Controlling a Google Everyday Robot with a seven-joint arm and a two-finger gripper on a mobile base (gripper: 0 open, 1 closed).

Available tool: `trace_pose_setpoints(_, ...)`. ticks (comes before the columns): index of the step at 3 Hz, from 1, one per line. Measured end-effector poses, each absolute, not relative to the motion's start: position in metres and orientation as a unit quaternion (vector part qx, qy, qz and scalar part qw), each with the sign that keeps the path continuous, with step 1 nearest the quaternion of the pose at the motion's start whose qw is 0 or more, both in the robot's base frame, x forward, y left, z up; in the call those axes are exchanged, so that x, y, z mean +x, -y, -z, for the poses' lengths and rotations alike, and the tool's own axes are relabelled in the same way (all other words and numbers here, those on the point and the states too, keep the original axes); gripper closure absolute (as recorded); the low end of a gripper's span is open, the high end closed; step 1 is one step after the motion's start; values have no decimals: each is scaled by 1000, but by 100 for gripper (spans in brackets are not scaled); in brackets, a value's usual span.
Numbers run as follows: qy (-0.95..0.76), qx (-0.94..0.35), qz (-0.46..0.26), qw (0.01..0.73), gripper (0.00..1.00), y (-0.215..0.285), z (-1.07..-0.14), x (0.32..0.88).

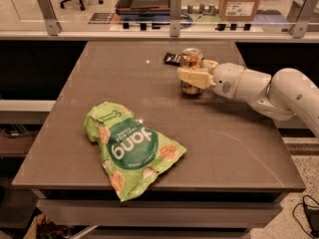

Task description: Place orange can upright

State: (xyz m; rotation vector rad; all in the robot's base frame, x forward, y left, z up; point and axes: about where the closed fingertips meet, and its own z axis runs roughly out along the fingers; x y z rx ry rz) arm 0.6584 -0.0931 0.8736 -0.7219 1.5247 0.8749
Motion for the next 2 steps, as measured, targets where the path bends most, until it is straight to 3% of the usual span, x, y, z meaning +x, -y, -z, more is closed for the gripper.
trace_pose_setpoints(1,-652,-311,-376,581,12,90,-874,658)
trace_pose_setpoints(2,-651,-312,-377,580,0,88,-874,658)
